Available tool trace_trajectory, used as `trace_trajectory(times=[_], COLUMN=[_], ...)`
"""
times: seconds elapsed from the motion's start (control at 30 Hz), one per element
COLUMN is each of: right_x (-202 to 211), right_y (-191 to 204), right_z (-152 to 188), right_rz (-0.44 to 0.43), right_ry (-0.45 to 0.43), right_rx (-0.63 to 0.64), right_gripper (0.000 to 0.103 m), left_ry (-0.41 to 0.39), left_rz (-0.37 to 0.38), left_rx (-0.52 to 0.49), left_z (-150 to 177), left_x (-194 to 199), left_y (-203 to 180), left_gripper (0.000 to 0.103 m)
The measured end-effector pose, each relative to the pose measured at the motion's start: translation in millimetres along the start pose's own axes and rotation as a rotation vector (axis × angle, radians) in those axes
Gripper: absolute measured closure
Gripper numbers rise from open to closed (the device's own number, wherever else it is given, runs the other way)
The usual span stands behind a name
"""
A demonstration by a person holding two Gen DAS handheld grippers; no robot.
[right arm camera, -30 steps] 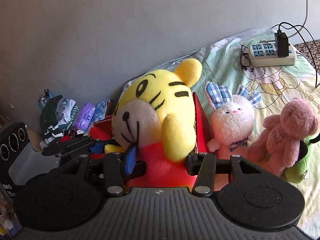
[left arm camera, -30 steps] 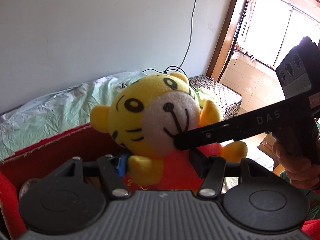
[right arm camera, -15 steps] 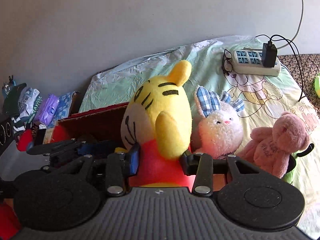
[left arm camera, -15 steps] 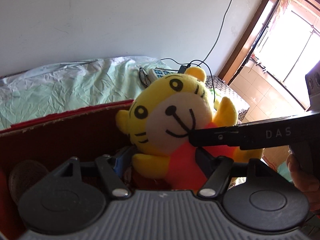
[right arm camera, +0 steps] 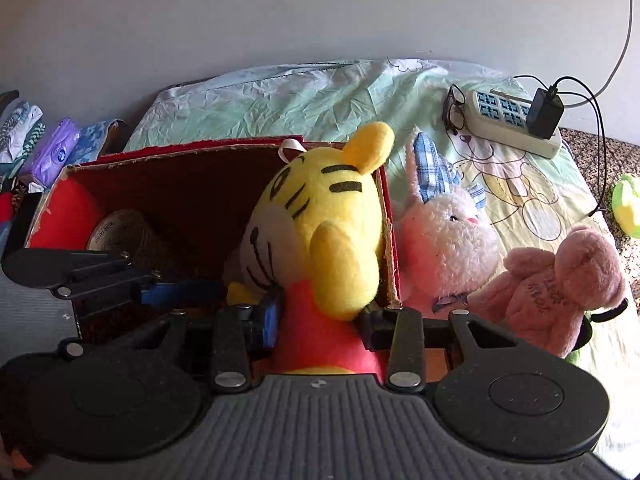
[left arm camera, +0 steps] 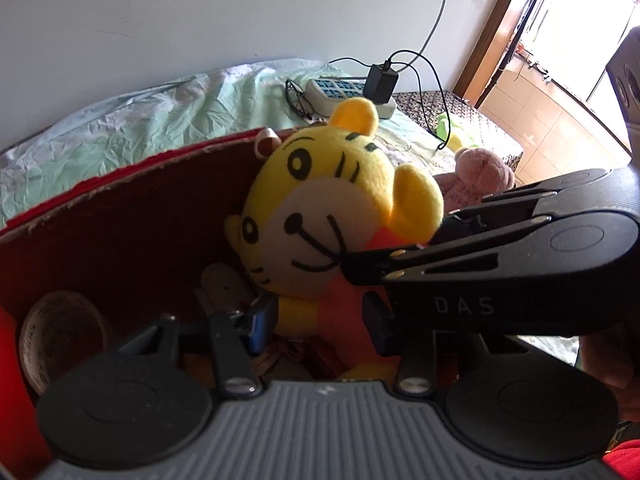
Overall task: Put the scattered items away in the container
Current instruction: 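Lower the tiger plush into the red box and open the right gripper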
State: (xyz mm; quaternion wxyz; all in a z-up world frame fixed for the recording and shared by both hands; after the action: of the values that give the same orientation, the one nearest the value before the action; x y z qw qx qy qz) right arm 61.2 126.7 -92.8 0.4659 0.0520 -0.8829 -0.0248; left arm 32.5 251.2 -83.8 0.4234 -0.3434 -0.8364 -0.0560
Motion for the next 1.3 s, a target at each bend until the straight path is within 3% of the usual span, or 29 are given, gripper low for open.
trace_trajectory(times=[0.2, 0.27, 0.33, 0.47, 0.57, 0.9, 1.3], right_x=[9.6, 14.5, 16.8, 25.4, 20.2, 18.6, 50.3], right_y=[-2.6, -0.9, -0.7, -2.7, -8.9, -12.5, -20.6], right_z=[-4.6, -4.9, -4.2, -3.8, -3.5, 0.0, -2.6], right_rz=[-0.036, -0.034, -0.031, -0.045, -0.053, -0.063, -0.074], right_ry=[-0.014, -0.032, -0.032, -0.051, -0.038, -0.076, -0.180], right_rx=[-0.037, -0.024, -0.028, -0.017, -0.035, -0.069, -0.098], right_gripper=[0.054, 0.058, 0.072, 0.076, 0.077, 0.067, 0.069], left_ry=[0.009, 0.014, 0.022, 0.018, 0.019, 0.050, -0.024], left_rz=[0.011, 0.017, 0.018, 0.035, 0.027, 0.071, 0.087], left_rx=[-0.035, -0.036, -0.034, -0.047, -0.058, 0.085, 0.210], left_z=[-6.5, -8.0, -9.8, -13.2, -13.4, -11.2, -8.3], left_x=[-5.4, -6.6, -7.3, -2.4, -6.4, -11.3, 15.0], left_y=[-6.9, -8.6, -11.1, -19.4, -22.9, -2.6, 9.8], left_gripper=[0.070, 0.072, 0.073, 0.090, 0.091, 0.090, 0.090])
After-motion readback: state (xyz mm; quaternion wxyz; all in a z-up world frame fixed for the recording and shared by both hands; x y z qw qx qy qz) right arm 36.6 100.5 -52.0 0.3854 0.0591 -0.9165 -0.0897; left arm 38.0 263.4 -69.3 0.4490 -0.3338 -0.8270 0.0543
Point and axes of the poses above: each gripper's, at about its wrist camera, not at the fingertips, and x roughly against the way its jaws point, y to its left, z to its underside, the point moved 4 cm from there along -x, roughly the way its jaws point, and after that the axes turned 3 degrees about -z, right-handed, at the moved point
